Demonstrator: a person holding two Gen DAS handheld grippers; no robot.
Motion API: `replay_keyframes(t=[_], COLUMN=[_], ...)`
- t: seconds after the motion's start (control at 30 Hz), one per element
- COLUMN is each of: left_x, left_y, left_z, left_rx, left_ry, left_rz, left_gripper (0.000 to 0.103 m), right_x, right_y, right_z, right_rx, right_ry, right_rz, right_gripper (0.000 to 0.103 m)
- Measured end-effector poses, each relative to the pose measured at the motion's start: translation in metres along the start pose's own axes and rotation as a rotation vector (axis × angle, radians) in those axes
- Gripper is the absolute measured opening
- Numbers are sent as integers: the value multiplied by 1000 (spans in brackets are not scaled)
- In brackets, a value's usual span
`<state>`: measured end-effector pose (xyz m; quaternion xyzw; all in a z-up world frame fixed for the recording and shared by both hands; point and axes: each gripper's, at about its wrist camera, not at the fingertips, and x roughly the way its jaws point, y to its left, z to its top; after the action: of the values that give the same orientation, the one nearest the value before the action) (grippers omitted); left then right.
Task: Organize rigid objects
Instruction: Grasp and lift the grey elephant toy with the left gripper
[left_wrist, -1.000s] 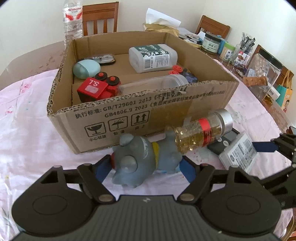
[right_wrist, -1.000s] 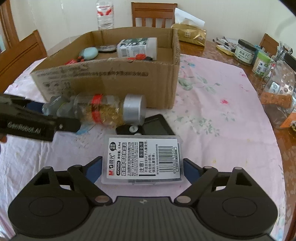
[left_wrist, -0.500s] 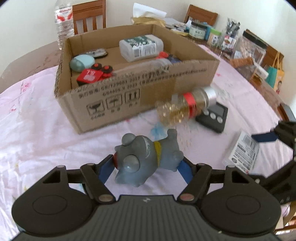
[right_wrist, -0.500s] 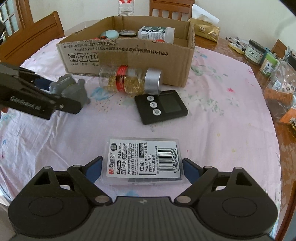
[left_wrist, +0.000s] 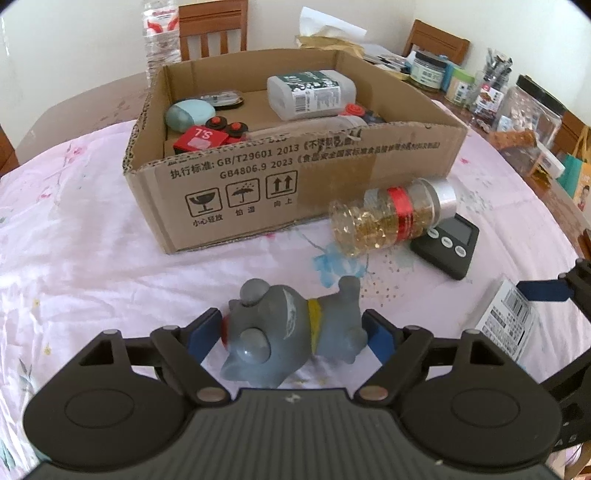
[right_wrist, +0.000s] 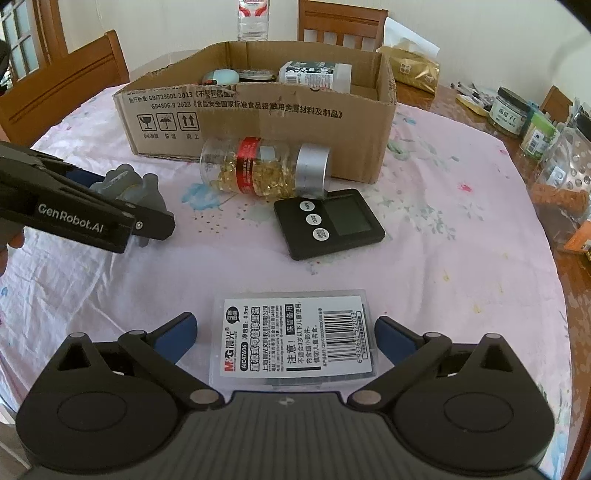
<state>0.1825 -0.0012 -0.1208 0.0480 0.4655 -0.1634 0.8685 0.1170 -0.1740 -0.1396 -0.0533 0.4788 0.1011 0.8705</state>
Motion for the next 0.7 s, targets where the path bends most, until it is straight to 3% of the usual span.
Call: replay_keyframes(t=[0.17, 0.37, 0.7], left_x=[1, 1, -6], left_y=[0, 2, -1], left_z=[3, 5, 11], left_rx=[-26, -45, 37], left_ry=[7, 11, 34], left_rz=[3, -5, -12], left_gripper=[82, 75, 72], right_x=[0, -3, -4], right_y=[-1, -4, -7], right_z=[1, 3, 6], right_rx=[-20, -25, -23], right_ry=[8, 19, 51], right_rz=[17, 16, 30], right_gripper=[103, 94, 93])
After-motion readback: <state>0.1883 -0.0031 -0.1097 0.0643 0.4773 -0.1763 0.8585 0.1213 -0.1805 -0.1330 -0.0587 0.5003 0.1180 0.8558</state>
